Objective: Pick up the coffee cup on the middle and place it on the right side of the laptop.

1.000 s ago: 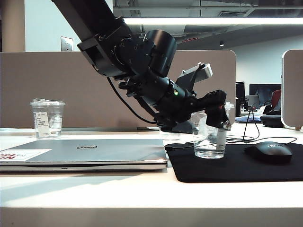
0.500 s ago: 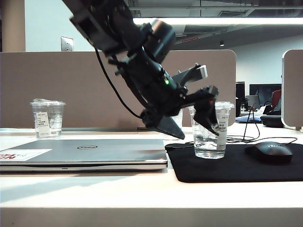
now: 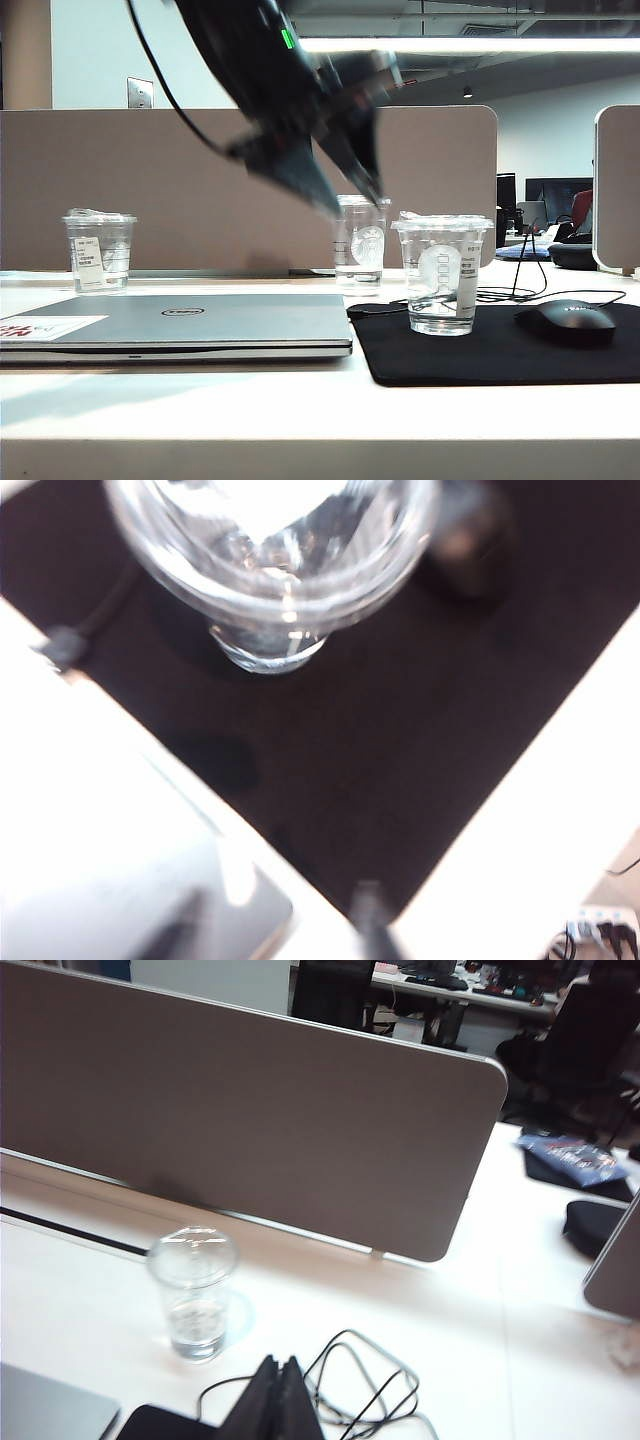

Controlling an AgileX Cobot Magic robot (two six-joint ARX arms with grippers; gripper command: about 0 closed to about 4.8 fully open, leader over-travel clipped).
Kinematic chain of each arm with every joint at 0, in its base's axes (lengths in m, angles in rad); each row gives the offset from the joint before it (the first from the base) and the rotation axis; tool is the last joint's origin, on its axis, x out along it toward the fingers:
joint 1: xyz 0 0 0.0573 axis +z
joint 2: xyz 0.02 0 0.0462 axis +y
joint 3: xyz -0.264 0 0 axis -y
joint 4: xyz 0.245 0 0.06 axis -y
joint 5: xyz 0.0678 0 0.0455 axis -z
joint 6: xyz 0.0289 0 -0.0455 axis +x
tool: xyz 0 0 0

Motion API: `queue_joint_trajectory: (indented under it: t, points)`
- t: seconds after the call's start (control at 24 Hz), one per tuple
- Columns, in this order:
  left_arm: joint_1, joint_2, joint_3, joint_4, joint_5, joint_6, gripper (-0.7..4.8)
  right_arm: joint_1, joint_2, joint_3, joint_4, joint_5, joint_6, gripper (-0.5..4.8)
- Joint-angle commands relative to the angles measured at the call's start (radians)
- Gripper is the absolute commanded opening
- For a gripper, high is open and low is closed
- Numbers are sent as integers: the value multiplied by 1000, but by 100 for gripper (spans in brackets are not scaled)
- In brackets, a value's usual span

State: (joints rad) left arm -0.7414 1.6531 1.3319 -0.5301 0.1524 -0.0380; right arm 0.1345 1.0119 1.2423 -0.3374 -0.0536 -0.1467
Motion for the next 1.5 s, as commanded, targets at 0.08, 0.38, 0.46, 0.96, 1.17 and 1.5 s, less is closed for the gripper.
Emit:
queue_joint_trajectory:
  t: [0.08,0.38,0.46,0.96,1.17,1.5]
  points:
    - [-2,-182,2,-54,-21,6,79,1,-63,5,-132,-5,24,-5]
    - [-2,-471,-10,-227,-142,51,-6,42,-243,-51,-280,-15,24,-5]
    - [-2,-528,-20,-285,-185,64,-6,70,-303,-79,-289,-15,24,-5]
    - [0,-1012,-443,-219,-306,73,-6,124,-626,-317,-355,-15,24,-5]
    - [0,-1285,-737,-22,-570,169,-6,123,-711,-468,-364,22,54,-6]
    - [0,-1535,-1013,183,-570,68,-6,124,-756,-643,-183,-29,150,-6]
